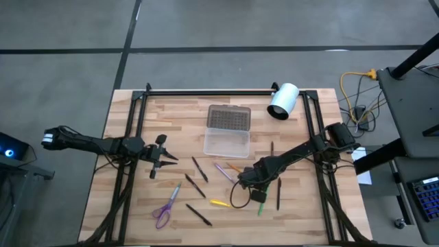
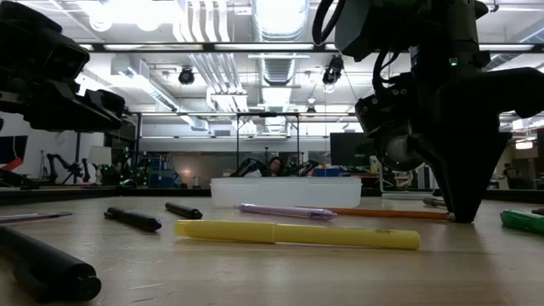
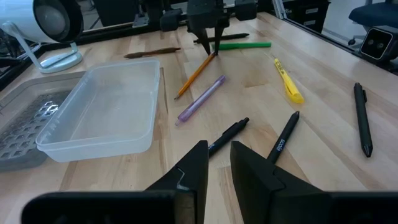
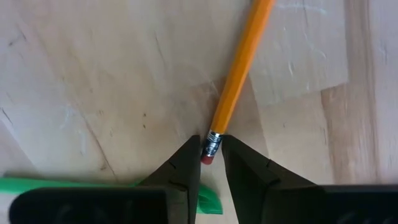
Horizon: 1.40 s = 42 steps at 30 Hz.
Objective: Pick & place school supplies into a supply box
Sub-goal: Put the pencil into the black supply box
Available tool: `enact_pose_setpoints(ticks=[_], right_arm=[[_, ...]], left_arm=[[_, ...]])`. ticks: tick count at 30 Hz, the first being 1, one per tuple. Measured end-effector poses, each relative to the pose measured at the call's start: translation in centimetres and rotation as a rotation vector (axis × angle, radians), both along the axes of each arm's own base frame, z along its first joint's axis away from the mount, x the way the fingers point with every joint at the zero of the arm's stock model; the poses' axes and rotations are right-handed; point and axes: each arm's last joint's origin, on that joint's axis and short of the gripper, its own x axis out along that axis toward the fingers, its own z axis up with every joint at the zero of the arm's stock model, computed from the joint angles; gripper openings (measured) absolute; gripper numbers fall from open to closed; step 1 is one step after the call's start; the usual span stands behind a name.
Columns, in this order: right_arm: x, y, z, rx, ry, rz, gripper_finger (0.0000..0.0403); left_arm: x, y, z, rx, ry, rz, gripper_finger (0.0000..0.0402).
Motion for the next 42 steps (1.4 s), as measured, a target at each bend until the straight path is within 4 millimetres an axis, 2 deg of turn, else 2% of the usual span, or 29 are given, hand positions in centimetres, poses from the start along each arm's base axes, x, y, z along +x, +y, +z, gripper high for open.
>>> enact_pose_setpoints(ticks=[11, 27, 42], right_arm=[[0.0, -0.1, 0.0, -0.002, 0.007, -0.036, 0.0014], [-0.2, -0.3, 0.5, -0.004, 0.014, -0.084, 0.0013], [-0.8, -0.9, 1.4, -0.112, 0.007, -0.082, 0.0013]], left_arm=[[0.0, 0.0, 0.0, 0.0, 0.0, 0.0, 0.0054], [0.0, 0.0, 0.0, 0.0, 0.0, 0.0, 0.0054], [0.0, 0.0, 0.0, 0.0, 0.0, 0.0, 0.0054]])
